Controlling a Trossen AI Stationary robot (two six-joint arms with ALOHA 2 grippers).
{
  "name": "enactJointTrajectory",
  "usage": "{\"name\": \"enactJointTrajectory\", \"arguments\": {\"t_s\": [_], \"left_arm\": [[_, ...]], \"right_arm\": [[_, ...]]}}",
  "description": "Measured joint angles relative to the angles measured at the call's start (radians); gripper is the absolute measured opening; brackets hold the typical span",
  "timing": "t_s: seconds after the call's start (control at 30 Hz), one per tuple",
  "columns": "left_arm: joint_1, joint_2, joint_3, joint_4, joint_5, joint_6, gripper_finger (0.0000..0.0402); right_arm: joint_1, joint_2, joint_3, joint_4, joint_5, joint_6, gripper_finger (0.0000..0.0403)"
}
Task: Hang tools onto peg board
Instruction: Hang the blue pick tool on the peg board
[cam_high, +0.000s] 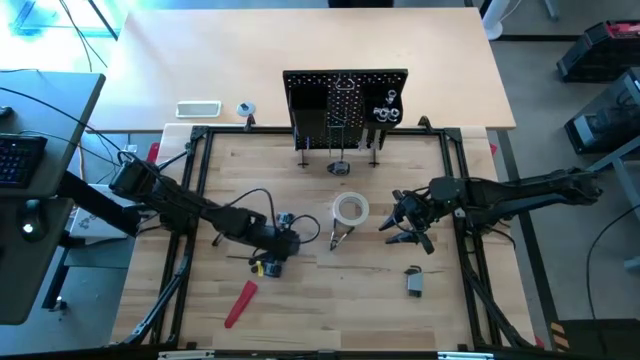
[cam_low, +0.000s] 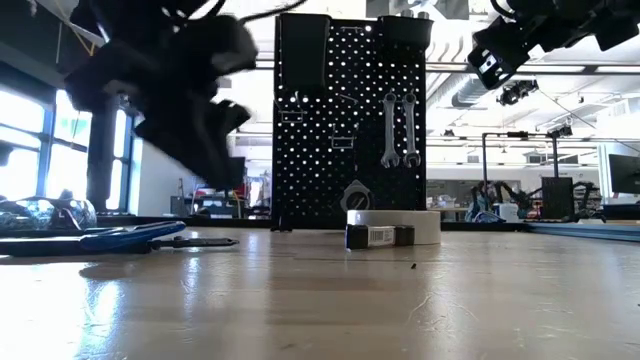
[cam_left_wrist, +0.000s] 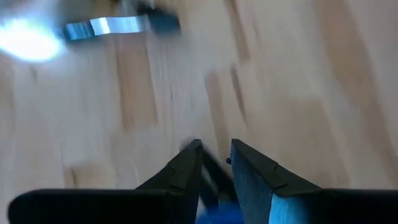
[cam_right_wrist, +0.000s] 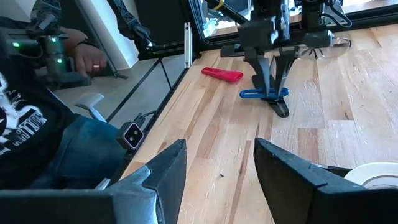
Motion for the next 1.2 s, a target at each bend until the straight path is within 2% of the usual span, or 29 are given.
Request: {"name": "enactJointTrajectory", "arguments": {"t_s": [0.37,0.53,0.77,0.97,1.2], "left_arm": [[-0.087,-0.023,-0.009,-0.249,0.016,-0.140,0.0079],[-0.110,-0.110,-0.134,-0.235,0.015,-0.260,0.0094],[-0.148,-0.329,-0.308,-0.168,-0.013,-0.461,0.0141],[-0.196,-0.458,-0.328,-0.162,-0.095,-0.488,0.0164],[-0.211,-0.485,-0.328,-0.185,-0.112,-0.454,0.0163]], "right_arm": [[0.000,0.000,0.000,0.000,0.000,0.000,0.0183],[0.000,0.000,0.000,-0.001,-0.003,0.000,0.0183],[0.000,0.000,0.000,-0.009,-0.003,0.000,0.0183],[0.000,0.000,0.000,-0.008,0.009,0.000,0.0183],[0.000,0.000,0.000,-0.011,0.009,0.000,0.0183]]}}
